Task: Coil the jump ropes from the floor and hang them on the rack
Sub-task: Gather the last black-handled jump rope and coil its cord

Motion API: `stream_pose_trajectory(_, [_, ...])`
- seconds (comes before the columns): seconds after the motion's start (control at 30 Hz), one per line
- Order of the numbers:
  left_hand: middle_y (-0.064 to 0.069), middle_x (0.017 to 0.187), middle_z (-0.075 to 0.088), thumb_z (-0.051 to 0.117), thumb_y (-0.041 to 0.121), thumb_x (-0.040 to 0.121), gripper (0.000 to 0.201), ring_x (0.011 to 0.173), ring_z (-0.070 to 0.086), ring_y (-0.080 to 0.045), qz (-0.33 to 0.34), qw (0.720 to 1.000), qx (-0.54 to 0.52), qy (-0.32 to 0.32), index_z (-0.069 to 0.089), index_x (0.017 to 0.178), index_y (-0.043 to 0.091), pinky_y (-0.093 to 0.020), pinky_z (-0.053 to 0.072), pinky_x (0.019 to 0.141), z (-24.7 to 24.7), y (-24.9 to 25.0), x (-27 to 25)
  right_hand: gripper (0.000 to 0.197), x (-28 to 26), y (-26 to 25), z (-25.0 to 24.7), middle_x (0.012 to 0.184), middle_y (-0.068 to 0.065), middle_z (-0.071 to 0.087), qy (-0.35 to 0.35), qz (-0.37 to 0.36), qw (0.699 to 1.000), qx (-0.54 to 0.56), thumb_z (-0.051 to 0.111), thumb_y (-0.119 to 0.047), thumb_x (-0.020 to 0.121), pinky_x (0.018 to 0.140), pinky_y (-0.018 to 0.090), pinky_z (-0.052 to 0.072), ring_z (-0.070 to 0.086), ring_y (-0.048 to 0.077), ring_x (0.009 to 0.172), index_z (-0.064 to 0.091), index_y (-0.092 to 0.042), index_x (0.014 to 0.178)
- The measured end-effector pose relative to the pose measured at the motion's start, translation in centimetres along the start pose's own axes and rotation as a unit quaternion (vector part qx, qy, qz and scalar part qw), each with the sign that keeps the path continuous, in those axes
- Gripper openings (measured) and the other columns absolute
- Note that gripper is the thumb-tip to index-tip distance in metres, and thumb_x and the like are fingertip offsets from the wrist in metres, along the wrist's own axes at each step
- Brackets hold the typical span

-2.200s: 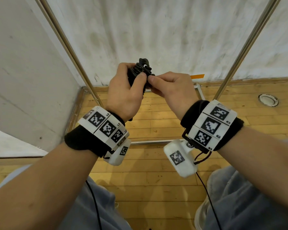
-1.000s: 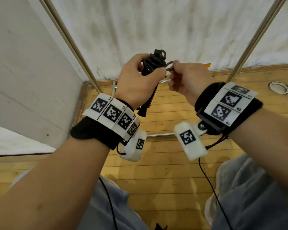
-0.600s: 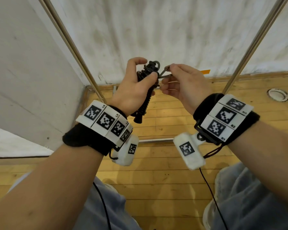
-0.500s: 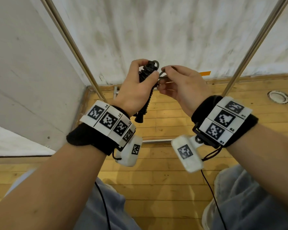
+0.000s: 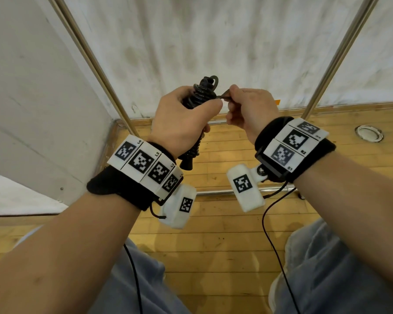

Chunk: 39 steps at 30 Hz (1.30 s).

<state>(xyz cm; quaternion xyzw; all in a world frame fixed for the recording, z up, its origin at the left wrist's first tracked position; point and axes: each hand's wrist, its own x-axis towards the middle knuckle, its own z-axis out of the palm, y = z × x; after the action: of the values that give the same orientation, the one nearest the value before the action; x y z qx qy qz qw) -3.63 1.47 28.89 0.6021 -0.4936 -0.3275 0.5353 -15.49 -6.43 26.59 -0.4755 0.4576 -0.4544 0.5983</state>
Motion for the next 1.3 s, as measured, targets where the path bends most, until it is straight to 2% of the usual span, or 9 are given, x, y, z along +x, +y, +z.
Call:
stream_pose_trajectory(0.13, [-0.02,0.085,0.069,0.067,0.031,0.071,0.029,0.055,0.061,-0.016,-0.009,1.0,-0.01,-0.021,0.062,0.095,0.016,-0.034,0.053,0.058,-0.2,-0.2,0.2,0.03,0.5,0.0,-0.4,0.052,-0.001,0.052,-0.011,-0.024,1.0,-0.012,0.051,-0.021,0.096,0.051,0.027,0.048,0.051,0.015,0.043,0.063,-0.007,0.073])
stream_pose_trajectory(0.3, [0.004,0.085,0.063,0.067,0.028,0.085,0.026,0.069,0.066,-0.013,-0.011,0.999,0.028,-0.03,0.05,0.103,0.019,-0.042,0.056,0.07,-0.2,-1.6,0.6,0.028,-0.2,0.0,0.4,0.057,0.002,0.055,-0.047,-0.022,0.997,0.048,0.05,-0.026,0.097,0.055,0.028,0.051,0.055,0.018,0.051,0.062,-0.007,0.081])
stream_pose_trajectory(0.43, [0.005,0.085,0.064,0.068,0.031,0.08,0.032,0.071,0.064,-0.01,-0.004,1.0,0.012,0.02,0.051,0.105,0.02,-0.029,0.054,0.067,0.3,-1.6,1.1,0.024,-1.1,0.0,1.5,0.065,0.006,0.057,-0.073,-0.02,0.995,0.057,0.053,-0.029,0.095,0.053,0.026,0.049,0.056,0.017,0.053,0.063,-0.008,0.087])
stream_pose_trajectory(0.53, [0.004,0.088,0.064,0.068,0.026,0.085,0.03,0.075,0.062,-0.008,0.003,0.998,0.012,0.054,0.051,0.107,0.017,-0.022,0.051,0.069,0.2,-1.4,1.3,0.021,-1.8,-0.3,2.0,0.068,0.008,0.059,-0.077,-0.043,0.995,0.049,0.055,-0.023,0.095,0.053,0.025,0.05,0.058,0.015,0.051,0.064,-0.006,0.085])
stream_pose_trajectory(0.63, [0.007,0.087,0.062,0.066,0.025,0.087,0.025,0.075,0.06,-0.006,0.014,0.998,0.042,0.055,0.054,0.108,0.016,-0.02,0.05,0.071,0.2,-1.1,1.0,0.022,-2.5,-0.6,1.8,0.067,0.009,0.062,-0.073,-0.09,0.993,0.004,0.055,-0.017,0.094,0.062,0.029,0.055,0.059,0.017,0.055,0.065,-0.001,0.084])
stream_pose_trajectory(0.7, [0.002,0.095,0.064,0.067,0.018,0.085,0.03,0.079,0.061,-0.01,0.017,0.998,0.028,0.048,0.055,0.113,0.016,-0.025,0.052,0.074,0.1,-0.5,0.6,0.022,-3.0,-0.9,1.6,0.064,0.007,0.062,-0.076,-0.098,0.992,-0.003,0.053,-0.017,0.095,0.063,0.031,0.055,0.059,0.018,0.055,0.064,-0.001,0.084])
stream_pose_trajectory(0.83, [-0.008,0.093,0.067,0.069,0.016,0.08,0.022,0.074,0.062,-0.02,0.042,0.997,0.01,0.061,0.059,0.1,0.018,-0.039,0.054,0.071,0.3,0.9,-0.2,0.024,-3.3,-1.7,1.0,0.058,0.004,0.057,-0.066,-0.097,0.993,0.006,0.051,-0.018,0.097,0.057,0.03,0.052,0.054,0.016,0.048,0.063,-0.003,0.081])
stream_pose_trajectory(1.0, [0.005,0.08,0.066,0.073,0.028,0.079,0.019,0.073,0.066,-0.017,0.071,0.994,0.023,0.075,0.061,0.093,0.024,-0.032,0.055,0.07,0.8,2.1,-0.9,0.031,-2.8,-2.5,0.0,0.052,0.002,0.053,-0.038,-0.086,0.996,0.006,0.052,-0.019,0.096,0.05,0.029,0.046,0.048,0.017,0.044,0.059,-0.008,0.068])
stream_pose_trajectory(1.3, [0.006,0.072,0.062,0.069,0.03,0.085,0.02,0.068,0.063,-0.015,0.083,0.995,0.024,0.042,0.063,0.097,0.016,-0.028,0.05,0.062,0.1,2.1,-1.4,0.036,-2.0,-1.5,0.2,0.052,0.004,0.052,-0.037,-0.093,0.993,-0.066,0.052,-0.022,0.096,0.049,0.027,0.044,0.048,0.019,0.043,0.059,-0.01,0.063])
